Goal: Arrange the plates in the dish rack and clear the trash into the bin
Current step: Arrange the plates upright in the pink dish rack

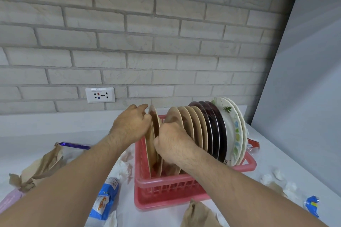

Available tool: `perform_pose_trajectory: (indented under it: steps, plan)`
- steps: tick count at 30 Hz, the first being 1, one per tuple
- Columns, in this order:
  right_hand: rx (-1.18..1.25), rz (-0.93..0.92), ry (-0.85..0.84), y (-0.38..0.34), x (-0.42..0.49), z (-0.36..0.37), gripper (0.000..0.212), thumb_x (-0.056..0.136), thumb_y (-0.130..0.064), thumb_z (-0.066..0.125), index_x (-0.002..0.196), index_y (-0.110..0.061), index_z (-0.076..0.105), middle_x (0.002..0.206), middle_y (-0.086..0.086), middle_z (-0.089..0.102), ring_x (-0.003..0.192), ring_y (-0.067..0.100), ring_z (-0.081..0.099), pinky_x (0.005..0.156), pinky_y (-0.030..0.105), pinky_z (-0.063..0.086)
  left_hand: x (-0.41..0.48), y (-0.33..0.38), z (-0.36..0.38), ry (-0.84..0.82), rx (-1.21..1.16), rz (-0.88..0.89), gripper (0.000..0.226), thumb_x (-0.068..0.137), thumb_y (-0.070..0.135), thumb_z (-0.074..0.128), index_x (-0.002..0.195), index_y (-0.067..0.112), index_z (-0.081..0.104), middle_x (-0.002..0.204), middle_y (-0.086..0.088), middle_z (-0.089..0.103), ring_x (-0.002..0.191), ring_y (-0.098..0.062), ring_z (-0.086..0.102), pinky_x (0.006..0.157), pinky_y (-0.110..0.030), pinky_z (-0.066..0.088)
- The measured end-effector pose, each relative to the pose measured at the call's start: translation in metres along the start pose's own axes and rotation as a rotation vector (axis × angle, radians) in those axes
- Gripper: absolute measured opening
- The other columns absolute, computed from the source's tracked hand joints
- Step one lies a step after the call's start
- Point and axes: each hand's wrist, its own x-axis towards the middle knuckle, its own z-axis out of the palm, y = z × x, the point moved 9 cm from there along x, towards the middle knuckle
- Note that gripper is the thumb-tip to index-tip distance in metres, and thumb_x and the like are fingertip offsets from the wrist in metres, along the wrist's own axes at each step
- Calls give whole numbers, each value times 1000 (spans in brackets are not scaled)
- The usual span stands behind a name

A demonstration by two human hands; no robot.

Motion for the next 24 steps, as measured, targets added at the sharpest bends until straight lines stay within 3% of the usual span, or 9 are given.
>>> perform_pose_trajectory:
  steps: [2, 3, 6, 10, 13, 15, 18, 21, 24]
  plan:
    - [-14, -50, 45, -5, -3, -10, 21, 98, -15, 47, 100, 0, 62, 64, 0, 33, 54, 11, 32, 49, 22, 29, 1, 1, 2, -39, 0, -22, 52, 93, 25, 35, 144, 23, 39, 126, -6, 60, 113, -26, 53, 89, -35, 46]
    - [-42, -65, 60, -5, -5, -15, 24, 98, -14, 45, 107, 1, 62, 66, 1, 34, 59, 11, 37, 55, 20, 33, 2, 0, 2, -53, -1, -36, 52, 92, 25, 36, 144, 22, 38, 126, -7, 61, 112, -27, 54, 88, -35, 47]
    - [-91, -60, 166, -6, -15, -40, 20, 99, -13, 41, 105, -6, 59, 87, 9, 53, 99, 25, 53, 93, 32, 43, 1, 1, 0, -59, -21, -46, 50, 91, 22, 38, 141, 17, 43, 122, -9, 62, 108, -28, 57, 87, -35, 50]
    - [-111, -12, 181, 4, -13, -69, 22, 95, -11, 48, 73, -14, 44, 70, 3, 53, 64, 20, 55, 68, 35, 48, 2, 8, -13, -8, -60, 1, 53, 91, 16, 38, 144, 15, 41, 119, -13, 64, 98, -28, 61, 82, -30, 49]
    - [-55, 46, 182, 11, -9, -80, 18, 92, -4, 55, 77, -11, 48, 68, 4, 53, 58, 18, 54, 53, 29, 47, 6, 19, -26, 32, -69, 42, 51, 92, 14, 36, 143, 14, 42, 121, -12, 64, 105, -27, 60, 84, -28, 48]
    - [-74, 58, 171, 12, -9, -78, 20, 92, -5, 59, 76, -11, 47, 67, 3, 52, 58, 16, 53, 56, 29, 48, 8, 25, -33, 44, -83, 59, 51, 93, 14, 35, 144, 14, 41, 120, -11, 64, 98, -23, 60, 82, -26, 47]
    - [-130, 20, 158, 11, -9, -69, 35, 94, -13, 58, 66, -18, 38, 65, 0, 50, 68, 19, 57, 74, 35, 51, 10, 27, -37, 39, -98, 66, 52, 95, 16, 34, 147, 15, 37, 123, -10, 63, 84, -15, 61, 78, -26, 48]
    - [-145, -62, 161, 3, -10, -54, 30, 98, -15, 49, 70, -15, 37, 75, 4, 45, 75, 23, 48, 68, 32, 40, 11, 21, -35, 21, -103, 55, 51, 96, 17, 33, 147, 15, 36, 128, -14, 61, 80, -15, 63, 76, -26, 49]
    - [-109, -117, 154, -2, -9, -37, 16, 97, -12, 50, 82, -13, 43, 83, 8, 45, 81, 30, 53, 67, 34, 38, 9, 18, -34, 11, -105, 54, 51, 96, 16, 33, 147, 14, 37, 137, -14, 55, 100, -22, 62, 88, -31, 50]
